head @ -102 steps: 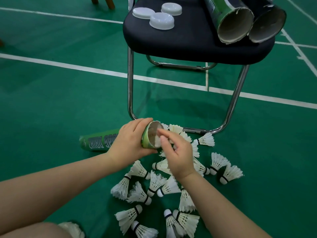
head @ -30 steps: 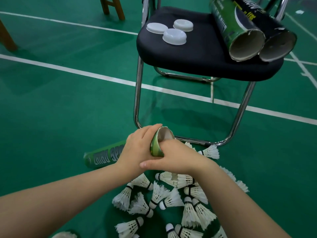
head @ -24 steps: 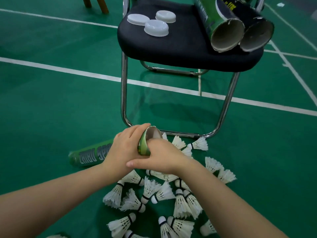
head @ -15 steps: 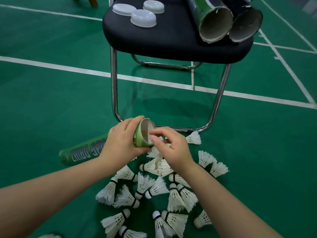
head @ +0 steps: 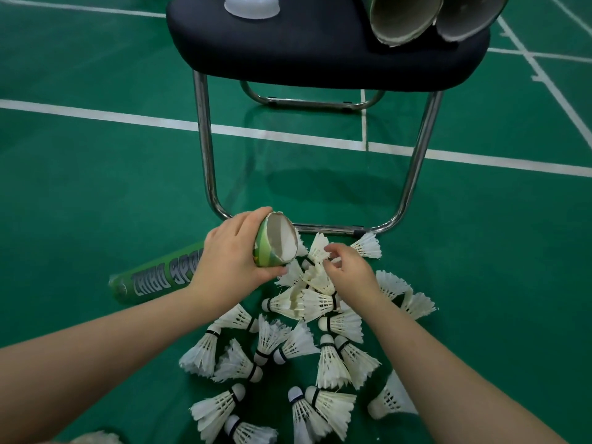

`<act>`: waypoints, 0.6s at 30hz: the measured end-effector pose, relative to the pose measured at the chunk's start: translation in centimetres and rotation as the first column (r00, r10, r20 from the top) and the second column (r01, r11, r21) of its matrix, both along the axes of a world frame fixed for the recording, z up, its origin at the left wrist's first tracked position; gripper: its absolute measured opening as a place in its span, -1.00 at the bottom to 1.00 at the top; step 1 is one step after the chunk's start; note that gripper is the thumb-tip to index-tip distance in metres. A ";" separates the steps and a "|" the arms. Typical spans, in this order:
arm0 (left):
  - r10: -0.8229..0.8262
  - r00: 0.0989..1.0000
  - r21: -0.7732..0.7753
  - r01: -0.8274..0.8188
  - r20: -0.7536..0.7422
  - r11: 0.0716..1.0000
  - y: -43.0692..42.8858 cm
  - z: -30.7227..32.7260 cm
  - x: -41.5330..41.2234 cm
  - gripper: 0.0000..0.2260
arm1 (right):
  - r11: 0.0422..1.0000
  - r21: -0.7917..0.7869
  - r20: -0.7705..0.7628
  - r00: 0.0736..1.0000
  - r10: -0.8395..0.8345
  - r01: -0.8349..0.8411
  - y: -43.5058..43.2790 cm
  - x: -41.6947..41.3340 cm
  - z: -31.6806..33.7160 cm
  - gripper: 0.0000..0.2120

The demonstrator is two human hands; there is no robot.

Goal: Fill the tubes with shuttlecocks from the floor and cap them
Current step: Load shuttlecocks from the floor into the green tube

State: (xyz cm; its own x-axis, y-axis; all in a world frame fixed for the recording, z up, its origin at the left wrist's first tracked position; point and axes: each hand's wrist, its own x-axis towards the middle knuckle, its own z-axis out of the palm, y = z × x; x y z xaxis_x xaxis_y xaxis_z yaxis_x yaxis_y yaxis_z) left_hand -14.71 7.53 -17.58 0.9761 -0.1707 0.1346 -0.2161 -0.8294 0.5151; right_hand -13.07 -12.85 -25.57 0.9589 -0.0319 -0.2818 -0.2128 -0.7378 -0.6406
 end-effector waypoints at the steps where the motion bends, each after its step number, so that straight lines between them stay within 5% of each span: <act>1: 0.004 1.000 0.001 -0.004 -0.001 1.000 0.0 0.1 0.2 -0.20 | 0.998 -0.055 -0.053 0.998 0.031 -0.034 0.0 0.2 -0.7 -0.64; 7: 0.066 0.998 -0.033 -0.066 0.013 0.997 0.4 0.9 0.9 -0.21 | 0.950 -0.241 -0.224 0.964 0.144 -0.198 0.9 1.1 -4.1 -0.34; 13: 0.046 0.999 -0.024 -0.045 0.014 0.999 0.6 0.4 1.2 -0.20 | 0.891 -0.407 -0.191 0.972 0.135 -0.203 2.5 2.6 -4.6 -0.42; 15: 0.053 0.998 -0.024 -0.052 0.020 0.998 0.7 0.5 1.4 -0.20 | 0.934 -0.332 -0.191 0.979 0.073 -0.134 2.4 3.0 -4.3 -0.40; 18: 0.055 0.998 -0.019 -0.055 0.016 0.998 0.8 0.6 1.4 -0.20 | 0.995 -0.002 -0.242 0.966 -0.095 0.098 1.7 3.2 -2.8 -0.31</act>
